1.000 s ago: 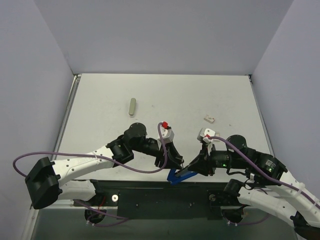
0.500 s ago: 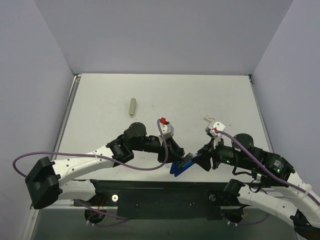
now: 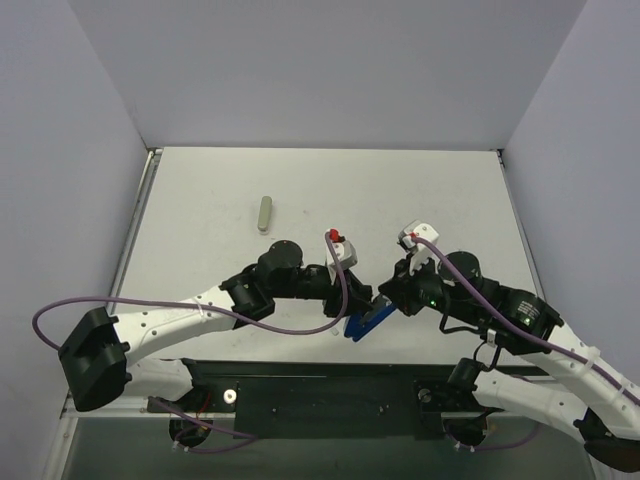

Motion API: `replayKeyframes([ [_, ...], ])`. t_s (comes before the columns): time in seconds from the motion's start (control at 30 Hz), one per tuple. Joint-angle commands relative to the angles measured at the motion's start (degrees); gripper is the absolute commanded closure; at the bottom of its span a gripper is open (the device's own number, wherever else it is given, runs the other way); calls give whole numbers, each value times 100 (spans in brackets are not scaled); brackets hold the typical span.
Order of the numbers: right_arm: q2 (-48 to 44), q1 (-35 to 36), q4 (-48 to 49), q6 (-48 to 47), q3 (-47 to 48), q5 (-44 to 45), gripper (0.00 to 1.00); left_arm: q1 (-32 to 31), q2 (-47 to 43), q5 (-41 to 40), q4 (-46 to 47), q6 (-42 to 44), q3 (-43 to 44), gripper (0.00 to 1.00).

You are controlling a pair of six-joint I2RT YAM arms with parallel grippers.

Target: Unload the staples from the stapler

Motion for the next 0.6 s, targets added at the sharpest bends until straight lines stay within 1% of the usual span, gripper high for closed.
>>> replayKeyframes([
  [0.0, 243, 34, 552, 219, 73, 276, 100, -69, 11, -332, 239, 130, 479, 100],
  [0.07, 340, 33, 649, 307, 29, 276, 100, -86, 46, -481, 168, 174, 532, 100],
  [0.27, 349, 25, 816, 579, -155, 952, 100, -104, 38, -718, 142, 227, 532, 100],
  [0.57, 471, 25, 947, 1141, -524, 1076, 100, -104, -77, -1351, 265, 130, 426, 100],
])
